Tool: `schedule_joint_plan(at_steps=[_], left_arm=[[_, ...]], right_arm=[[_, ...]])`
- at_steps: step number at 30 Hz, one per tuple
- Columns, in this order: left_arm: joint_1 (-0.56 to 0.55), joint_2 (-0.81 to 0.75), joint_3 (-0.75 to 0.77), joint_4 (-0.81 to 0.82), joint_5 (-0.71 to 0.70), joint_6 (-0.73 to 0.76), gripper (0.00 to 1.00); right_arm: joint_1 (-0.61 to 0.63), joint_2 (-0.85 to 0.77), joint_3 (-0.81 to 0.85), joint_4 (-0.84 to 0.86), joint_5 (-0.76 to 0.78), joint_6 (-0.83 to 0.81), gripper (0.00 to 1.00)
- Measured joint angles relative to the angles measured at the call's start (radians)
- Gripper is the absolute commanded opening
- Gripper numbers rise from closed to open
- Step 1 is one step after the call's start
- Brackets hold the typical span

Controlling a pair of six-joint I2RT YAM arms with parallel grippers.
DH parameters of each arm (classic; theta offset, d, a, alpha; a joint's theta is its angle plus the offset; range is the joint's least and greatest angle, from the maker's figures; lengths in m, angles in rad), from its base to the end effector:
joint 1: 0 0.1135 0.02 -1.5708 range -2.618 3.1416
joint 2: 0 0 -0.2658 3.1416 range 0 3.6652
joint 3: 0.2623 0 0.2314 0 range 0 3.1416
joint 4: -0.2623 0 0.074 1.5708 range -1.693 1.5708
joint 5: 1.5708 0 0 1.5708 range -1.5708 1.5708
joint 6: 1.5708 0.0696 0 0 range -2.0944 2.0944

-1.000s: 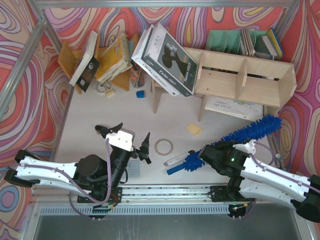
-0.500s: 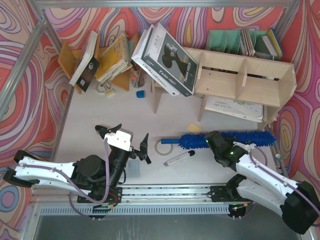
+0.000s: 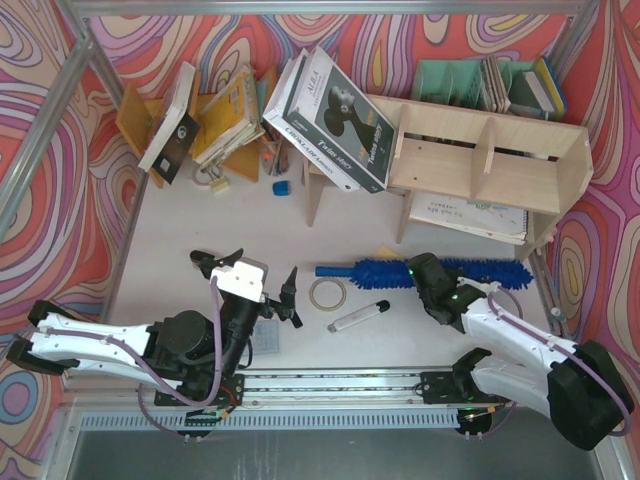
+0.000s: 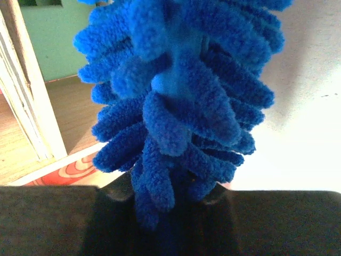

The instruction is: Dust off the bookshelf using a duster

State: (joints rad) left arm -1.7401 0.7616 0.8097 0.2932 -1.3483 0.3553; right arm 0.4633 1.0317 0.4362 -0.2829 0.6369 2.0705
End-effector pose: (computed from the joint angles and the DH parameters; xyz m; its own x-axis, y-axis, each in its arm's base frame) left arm 0.0446 -0.1417 0.3975 0.0767 -0.0071 -0.9970 0.3687 0.9293 0.0217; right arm 0.1842 0.0457 0.1659 0.3127 0.9450 -0.0959 0.6138 -0.1240 0.7797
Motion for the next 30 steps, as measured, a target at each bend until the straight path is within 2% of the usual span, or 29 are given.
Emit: schedule_joint_plan(at_steps=[2, 6, 12, 14, 17, 24, 27, 30], left_arm=[[0.0, 0.001, 0.0, 0.0, -0.001, 0.0, 0.98], [0.002, 0.009, 0.0, 0.0, -0.004, 0.0, 0.98], [0.009, 0.021, 0.0, 0.0, -0.004, 0.0, 0.98], [0.01, 0.026, 0.0, 0.0, -0.006, 0.0, 0.98], [0.012, 0.031, 0.0, -0.003, -0.007, -0.001, 0.98], [0.052, 0.029, 0.0, -0.031, -0.005, -0.064, 0.98], [0.114, 0.028, 0.0, -0.081, 0.005, -0.142, 0.98], [0.206, 0.041, 0.005, -0.178, 0.016, -0.259, 0.98]], right_arm=[[-0.003, 0.001, -0.002, 0.016, -0.007, 0.0, 0.49], [-0.007, 0.001, -0.006, 0.023, -0.016, -0.001, 0.66], [-0.008, -0.031, -0.006, 0.023, -0.018, 0.0, 0.81], [-0.009, -0.063, -0.006, 0.016, -0.018, 0.0, 0.83], [-0.011, -0.128, -0.006, -0.005, -0.018, 0.0, 0.98], [-0.011, -0.306, -0.021, -0.079, -0.008, -0.04, 0.99], [-0.011, -0.36, -0.021, -0.079, 0.01, -0.196, 0.99], [-0.011, -0.378, -0.021, -0.058, 0.021, -0.42, 0.99]])
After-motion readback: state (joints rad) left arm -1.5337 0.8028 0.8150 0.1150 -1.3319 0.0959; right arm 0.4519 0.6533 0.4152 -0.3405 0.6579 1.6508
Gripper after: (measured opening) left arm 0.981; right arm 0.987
